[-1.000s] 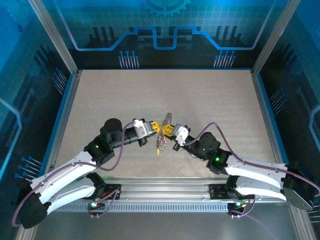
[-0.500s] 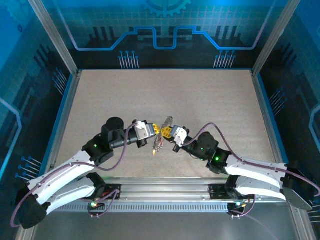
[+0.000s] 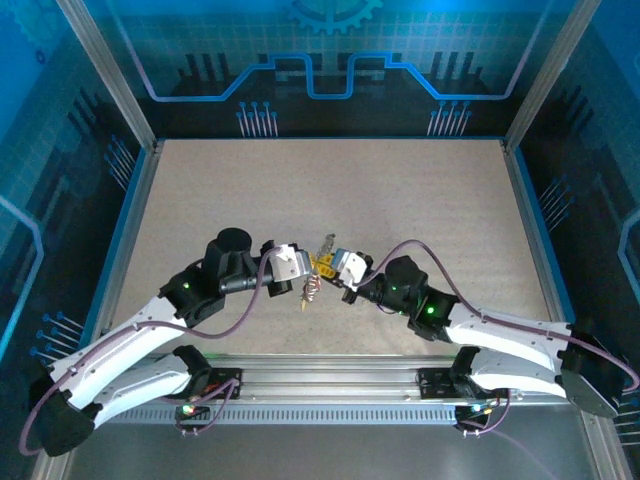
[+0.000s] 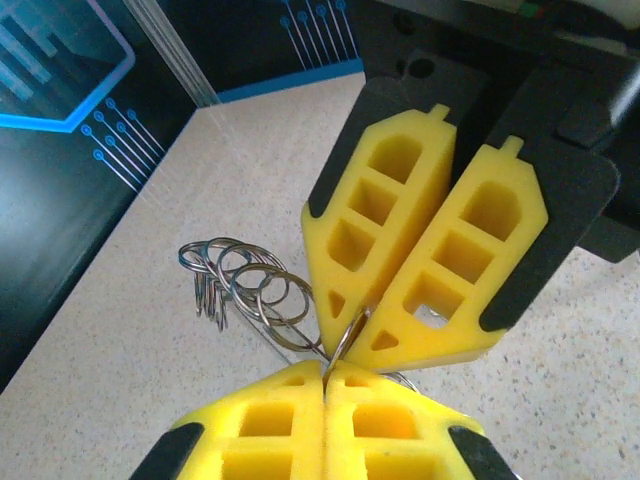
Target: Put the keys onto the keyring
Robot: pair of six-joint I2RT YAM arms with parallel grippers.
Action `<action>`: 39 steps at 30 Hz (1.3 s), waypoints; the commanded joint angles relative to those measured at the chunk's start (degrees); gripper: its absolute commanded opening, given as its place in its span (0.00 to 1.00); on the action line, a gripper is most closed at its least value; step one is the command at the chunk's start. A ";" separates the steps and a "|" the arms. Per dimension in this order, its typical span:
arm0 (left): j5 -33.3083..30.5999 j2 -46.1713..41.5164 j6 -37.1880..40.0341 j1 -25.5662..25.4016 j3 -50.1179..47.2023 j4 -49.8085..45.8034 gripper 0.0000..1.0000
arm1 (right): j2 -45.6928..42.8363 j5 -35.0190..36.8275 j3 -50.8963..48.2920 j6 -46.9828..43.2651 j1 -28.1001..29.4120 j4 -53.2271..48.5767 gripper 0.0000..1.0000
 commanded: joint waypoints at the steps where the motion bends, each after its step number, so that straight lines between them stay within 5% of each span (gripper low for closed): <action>1: 1.56 0.56 3.09 -0.62 4.02 -2.12 0.00 | 1.09 -2.14 3.04 -0.56 -0.38 -3.40 0.13; 10: -0.78 1.36 5.29 -2.02 6.24 -4.93 0.02 | 1.54 -5.27 1.26 -0.24 -1.02 -0.79 0.00; 13: -2.00 -0.86 3.26 -1.83 3.61 -1.81 0.24 | 0.17 -8.87 -1.53 1.39 -2.39 5.17 0.00; 17: -1.19 -3.07 0.74 -1.24 0.73 -0.39 0.29 | -1.27 -11.06 -4.54 2.80 -3.44 12.82 0.00; 28: 3.13 -5.19 -5.21 -0.50 -1.49 2.46 0.29 | -2.97 -12.78 -7.82 5.09 -4.33 21.61 0.00; 39: 10.69 -3.64 -3.07 -0.53 -1.60 4.79 0.22 | -2.45 -14.37 -7.25 4.11 -4.42 20.84 0.00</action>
